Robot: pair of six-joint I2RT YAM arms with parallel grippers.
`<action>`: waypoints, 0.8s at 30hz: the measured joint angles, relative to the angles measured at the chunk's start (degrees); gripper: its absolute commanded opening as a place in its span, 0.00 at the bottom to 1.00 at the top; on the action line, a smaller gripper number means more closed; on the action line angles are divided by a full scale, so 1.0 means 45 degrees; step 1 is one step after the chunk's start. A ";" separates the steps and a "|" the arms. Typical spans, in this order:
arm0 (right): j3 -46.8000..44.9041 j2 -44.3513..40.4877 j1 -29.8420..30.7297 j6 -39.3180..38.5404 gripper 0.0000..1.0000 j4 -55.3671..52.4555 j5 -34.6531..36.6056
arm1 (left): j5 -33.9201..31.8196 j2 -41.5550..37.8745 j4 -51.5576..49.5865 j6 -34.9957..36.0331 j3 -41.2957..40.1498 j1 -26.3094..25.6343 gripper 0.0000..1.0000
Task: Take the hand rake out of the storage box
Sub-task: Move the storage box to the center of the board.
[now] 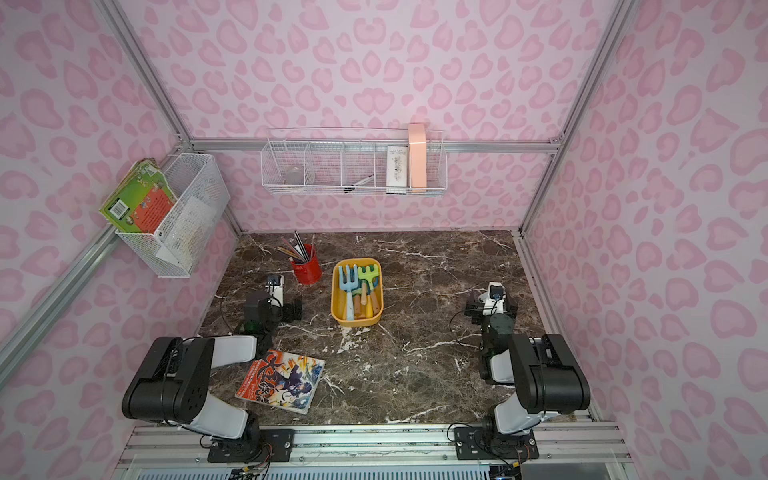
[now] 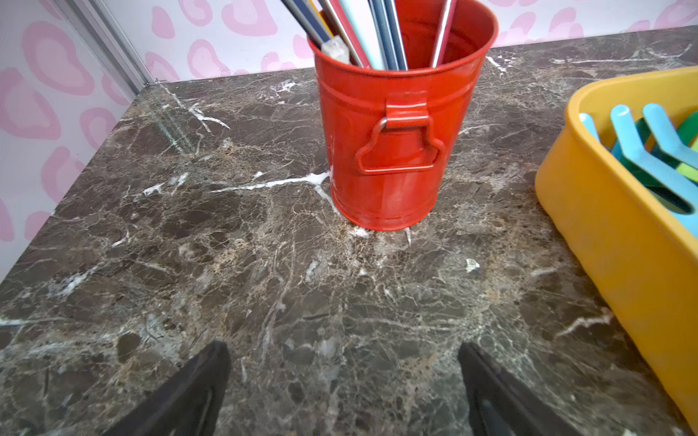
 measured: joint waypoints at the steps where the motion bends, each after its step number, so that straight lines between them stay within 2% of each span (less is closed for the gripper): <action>1: -0.0015 0.0000 0.0053 -0.0005 0.99 0.0058 0.0083 | 0.0000 0.0000 0.0000 0.0000 0.0000 0.0000 0.99; 12: -0.0034 0.0000 0.0175 -0.0097 0.99 0.0117 0.0223 | 0.0005 0.0000 0.0000 -0.0005 0.0000 0.0010 0.99; 19: 0.0019 -0.0029 -0.0175 -0.0053 0.99 0.0019 -0.0321 | 0.0073 -0.0005 0.0000 -0.0015 -0.0005 0.0160 0.98; 24: 0.0894 -0.1933 0.0058 -0.0058 0.99 -0.1943 -0.0180 | -0.0670 -0.0976 -0.0364 -0.0126 -0.0155 0.0131 0.98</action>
